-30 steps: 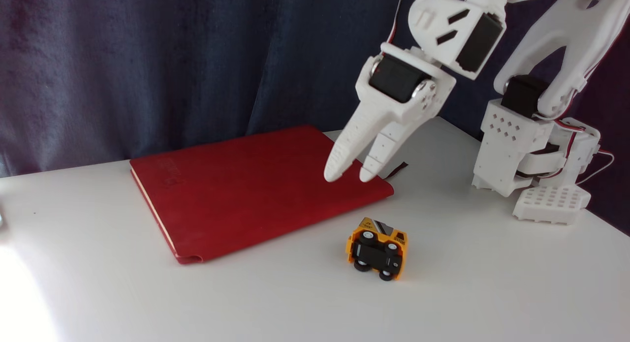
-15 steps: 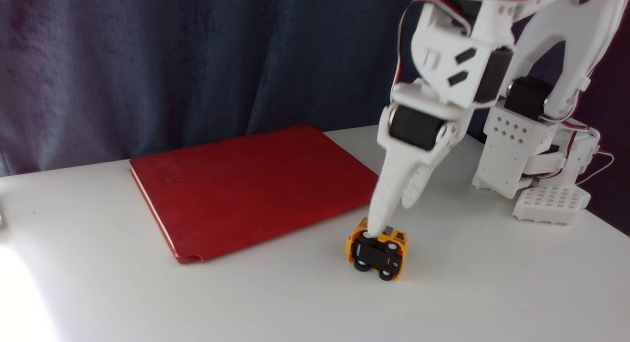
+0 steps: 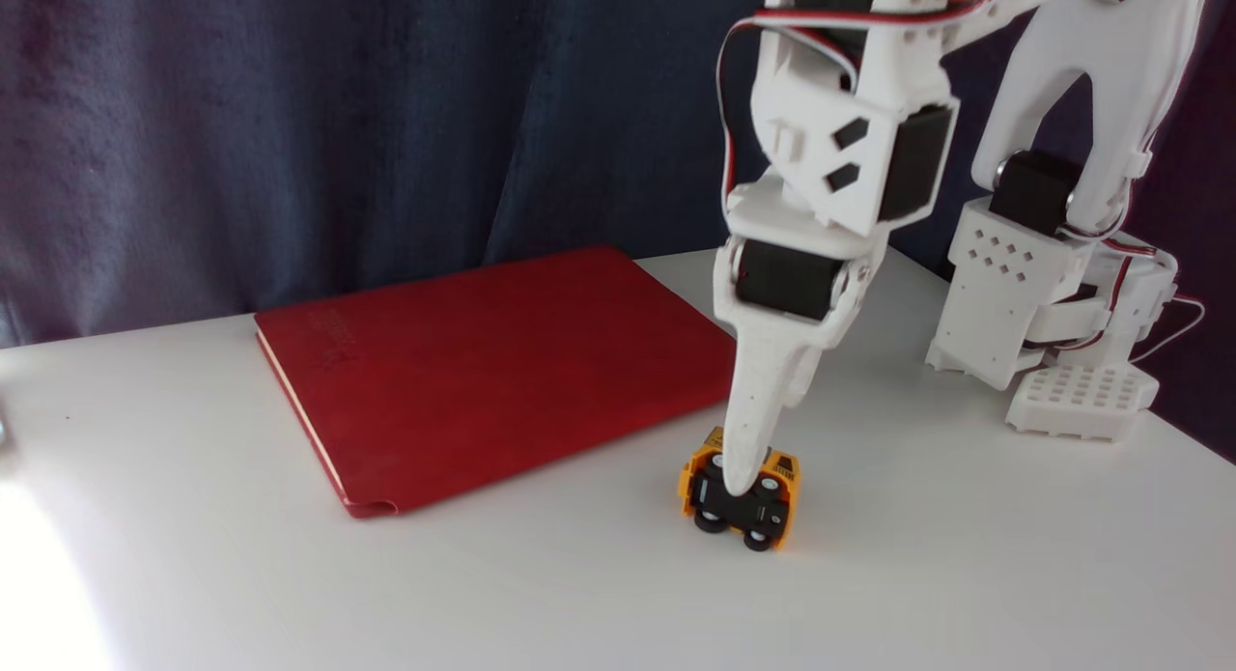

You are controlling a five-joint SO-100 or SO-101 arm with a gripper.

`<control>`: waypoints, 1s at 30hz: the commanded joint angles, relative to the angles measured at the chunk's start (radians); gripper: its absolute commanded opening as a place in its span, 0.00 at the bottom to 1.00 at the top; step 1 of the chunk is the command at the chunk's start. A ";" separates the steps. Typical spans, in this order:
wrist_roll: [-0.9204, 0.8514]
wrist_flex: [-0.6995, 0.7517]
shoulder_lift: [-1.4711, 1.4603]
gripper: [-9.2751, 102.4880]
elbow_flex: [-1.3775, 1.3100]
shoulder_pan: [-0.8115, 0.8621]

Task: Grasp a toy truck onto the red notebook.

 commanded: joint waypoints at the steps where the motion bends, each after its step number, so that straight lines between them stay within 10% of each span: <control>1: -0.011 0.000 -0.006 0.35 -0.037 -0.005; 30: -0.058 -0.187 -0.055 0.24 0.114 0.015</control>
